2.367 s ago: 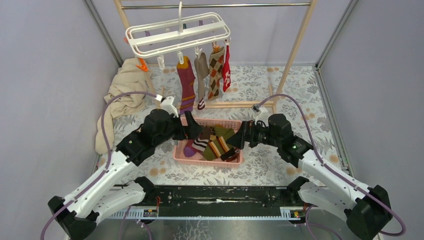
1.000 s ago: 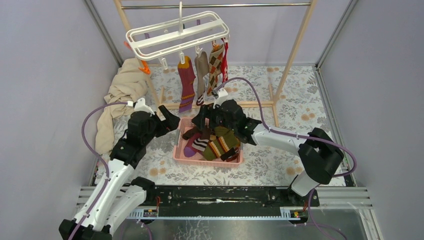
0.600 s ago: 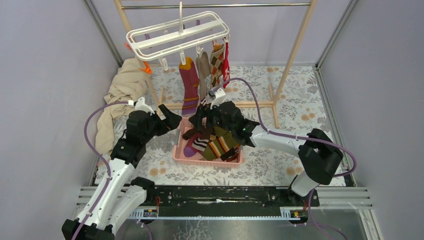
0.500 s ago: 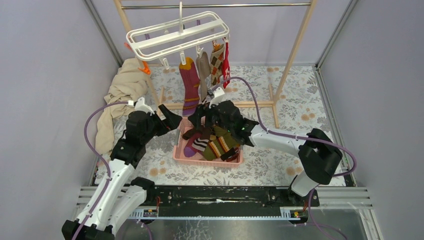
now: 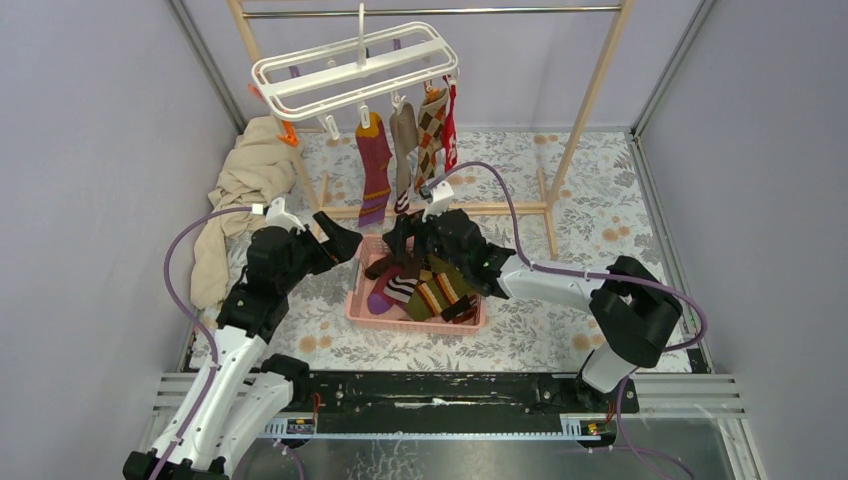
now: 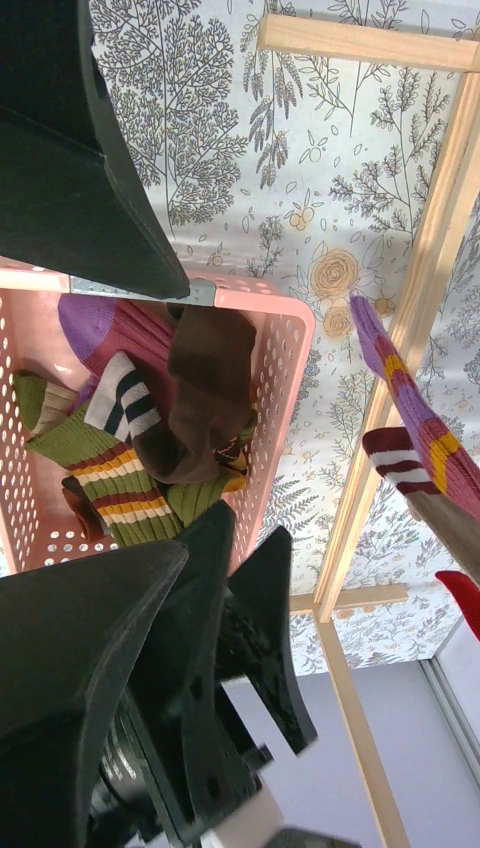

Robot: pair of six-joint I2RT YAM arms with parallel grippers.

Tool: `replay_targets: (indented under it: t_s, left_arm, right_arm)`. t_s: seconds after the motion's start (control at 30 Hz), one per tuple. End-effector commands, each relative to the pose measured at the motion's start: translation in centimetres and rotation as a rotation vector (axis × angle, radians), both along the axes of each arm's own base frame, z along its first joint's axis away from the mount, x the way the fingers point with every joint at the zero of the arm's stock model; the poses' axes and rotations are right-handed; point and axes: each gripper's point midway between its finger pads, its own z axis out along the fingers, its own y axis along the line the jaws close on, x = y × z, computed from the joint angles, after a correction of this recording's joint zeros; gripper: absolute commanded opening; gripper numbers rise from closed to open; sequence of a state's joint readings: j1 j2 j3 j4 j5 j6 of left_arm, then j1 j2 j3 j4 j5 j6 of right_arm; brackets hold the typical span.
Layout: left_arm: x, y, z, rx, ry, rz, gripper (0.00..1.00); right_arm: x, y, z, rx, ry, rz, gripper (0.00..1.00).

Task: Remove the socks clipped to the hanger
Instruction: Remove the sock from the hanger.

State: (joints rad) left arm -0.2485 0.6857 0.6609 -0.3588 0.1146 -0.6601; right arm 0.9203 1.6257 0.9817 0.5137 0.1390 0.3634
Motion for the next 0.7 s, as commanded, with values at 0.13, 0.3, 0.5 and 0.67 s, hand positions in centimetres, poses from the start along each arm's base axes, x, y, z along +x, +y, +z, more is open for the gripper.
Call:
replay_targets:
  t_s: [0.13, 0.3, 0.5, 0.67]
  left_arm:
    - [0.3, 0.0, 0.6, -0.014, -0.033, -0.001, 0.98]
    - [0.4, 0.2, 0.5, -0.009, -0.032, 0.010, 0.98]
    - [0.5, 0.3, 1.1, -0.014, -0.041, 0.012, 0.98]
    - [0.7, 0.3, 1.6, -0.020, -0.046, 0.015, 0.98]
  right_arm:
    - [-1.0, 1.4, 1.8, 0.078, -0.051, 0.000, 0.85]
    - [-0.6, 1.8, 1.5, 0.050, -0.065, -0.053, 0.85]
    - [0.8, 2.5, 1.7, 0.043, -0.084, -0.143, 0.89]
    - [2.7, 3.8, 2.6, 0.052, -0.103, -0.217, 0.93]
